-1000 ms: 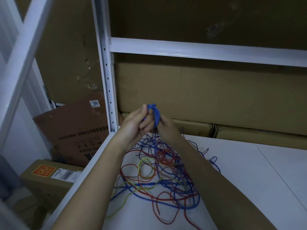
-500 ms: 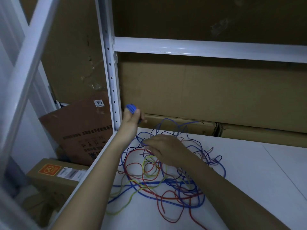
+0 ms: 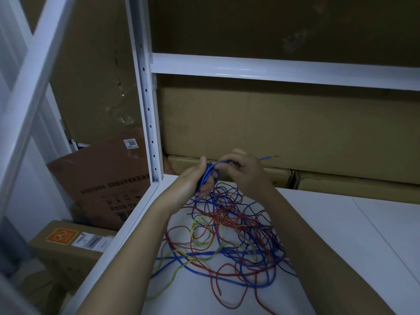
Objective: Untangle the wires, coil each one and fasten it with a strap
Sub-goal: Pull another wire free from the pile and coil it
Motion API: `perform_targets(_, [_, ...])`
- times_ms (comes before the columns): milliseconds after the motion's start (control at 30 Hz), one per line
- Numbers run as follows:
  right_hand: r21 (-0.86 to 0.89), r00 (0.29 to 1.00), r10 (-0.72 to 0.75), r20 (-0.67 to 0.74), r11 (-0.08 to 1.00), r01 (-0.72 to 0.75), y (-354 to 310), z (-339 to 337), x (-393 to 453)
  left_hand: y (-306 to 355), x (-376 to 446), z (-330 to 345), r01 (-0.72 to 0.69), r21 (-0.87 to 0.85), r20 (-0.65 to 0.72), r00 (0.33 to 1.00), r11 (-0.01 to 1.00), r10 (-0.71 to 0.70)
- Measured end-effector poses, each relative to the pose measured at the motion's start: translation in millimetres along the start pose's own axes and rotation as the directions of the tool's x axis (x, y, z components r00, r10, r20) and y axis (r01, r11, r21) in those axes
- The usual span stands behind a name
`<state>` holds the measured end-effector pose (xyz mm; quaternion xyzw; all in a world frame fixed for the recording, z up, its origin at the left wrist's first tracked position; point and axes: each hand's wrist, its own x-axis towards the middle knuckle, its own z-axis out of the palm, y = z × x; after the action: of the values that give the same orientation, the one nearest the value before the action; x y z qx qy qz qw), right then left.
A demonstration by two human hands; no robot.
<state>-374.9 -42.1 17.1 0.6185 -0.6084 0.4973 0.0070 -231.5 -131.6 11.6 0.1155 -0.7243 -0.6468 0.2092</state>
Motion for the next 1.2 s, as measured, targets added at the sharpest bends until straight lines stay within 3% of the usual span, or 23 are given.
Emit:
perform_targets(100, [0.034,0.998,0.002,-0.056,0.999,0.0,0,-7,6,0,-2,-5,-0.024,-0.089,0.027,0.999,0.996,0.027])
perform_targets(200, [0.074,0.992,0.094,-0.085,0.993,-0.088,6,-12,10,-3,-8,-8,-0.048,-0.127,0.066,0.996,0.991,0.057])
perform_targets(367, [0.099,0.971,0.197,-0.133,0.978,-0.185,24,-8,8,1,-8,-13,-0.09,-0.402,-0.028,0.996,0.911,0.086])
perform_targets(567, [0.054,0.975,0.223,0.024,0.973,-0.224,35,7,-1,16,-5,-16,-0.233,-0.642,-0.165,0.972,0.73,0.164])
perform_targets(667, [-0.108,0.958,0.228,0.175,0.971,-0.211,34,19,-5,20,0,-12,-0.341,-0.644,-0.29,0.937,0.684,0.195])
perform_targets(733, [-0.189,0.936,0.208,0.284,0.969,-0.158,30,24,-11,24,5,-11,-0.399,-0.547,-0.382,0.901,0.736,0.204])
perform_targets(833, [-0.174,0.926,0.155,0.343,0.98,-0.099,24,31,-20,28,12,-12,-0.424,-0.287,-0.492,0.835,0.859,0.247])
perform_targets(933, [-0.245,0.923,0.119,0.366,0.969,-0.028,18,36,-26,26,12,-10,-0.324,0.128,-0.47,0.813,0.937,0.345])
perform_targets(1033, [-0.161,0.962,0.015,0.272,0.987,0.03,10,36,-28,13,8,-16,-0.132,0.495,-0.361,0.868,0.859,0.342])
perform_targets(1100, [-0.163,0.972,-0.043,0.23,0.983,0.082,7,31,-28,7,6,-21,-0.03,0.604,-0.307,0.913,0.797,0.267])
perform_targets(1200, [-0.343,0.98,-0.066,0.187,0.931,0.128,8,28,-27,2,2,-21,0.021,0.701,-0.262,0.937,0.713,0.23])
